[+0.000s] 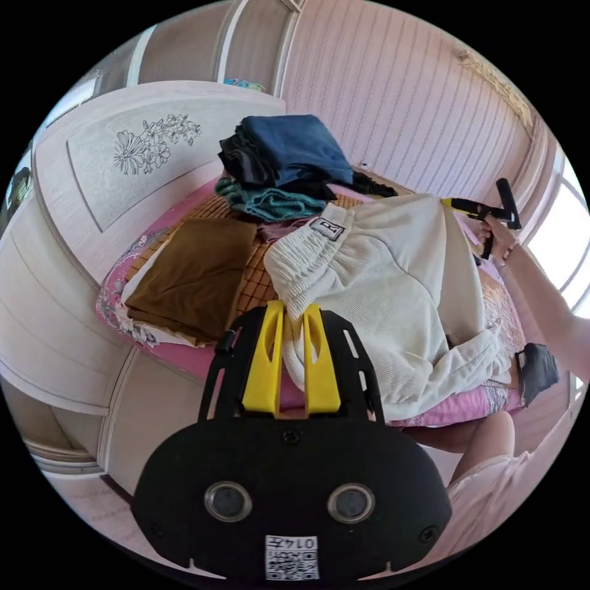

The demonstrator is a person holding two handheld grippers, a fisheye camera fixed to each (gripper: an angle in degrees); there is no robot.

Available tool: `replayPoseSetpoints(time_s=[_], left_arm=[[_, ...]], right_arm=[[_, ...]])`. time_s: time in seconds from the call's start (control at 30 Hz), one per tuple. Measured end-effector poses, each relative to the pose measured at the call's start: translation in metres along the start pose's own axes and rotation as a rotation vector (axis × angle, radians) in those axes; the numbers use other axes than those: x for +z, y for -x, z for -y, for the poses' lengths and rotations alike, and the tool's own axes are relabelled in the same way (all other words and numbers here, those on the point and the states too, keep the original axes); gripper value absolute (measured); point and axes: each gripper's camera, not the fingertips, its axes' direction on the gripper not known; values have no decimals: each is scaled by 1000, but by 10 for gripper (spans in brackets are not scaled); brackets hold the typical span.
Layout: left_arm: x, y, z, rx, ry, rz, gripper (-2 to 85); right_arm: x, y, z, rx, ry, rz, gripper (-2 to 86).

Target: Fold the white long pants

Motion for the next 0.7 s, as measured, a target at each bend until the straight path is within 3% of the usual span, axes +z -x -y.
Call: replayPoseSetpoints(time_s=[0.07, 0.17, 0.3, 0.43, 0.6, 0.7], left_arm=[[31, 21, 2, -60, 119, 150, 70], [44, 24, -5, -58, 218, 207, 65], [32, -13, -17, 110, 172, 35, 62], [41, -95, -23, 367, 194, -177, 78], [73, -199, -17, 611, 227, -233, 98], [102, -241, -11, 695, 296, -244, 100]], right_arm=[[29, -10, -4, 121, 107, 27, 63], [13, -10, -52, 126, 91, 84, 67], [-32, -14, -146, 136, 138, -206, 86], [-90, -46, -244, 345, 170, -483, 114], [-127, -97, -274, 578, 136, -475, 133], [-123, -129, -269, 707, 79, -363, 127]])
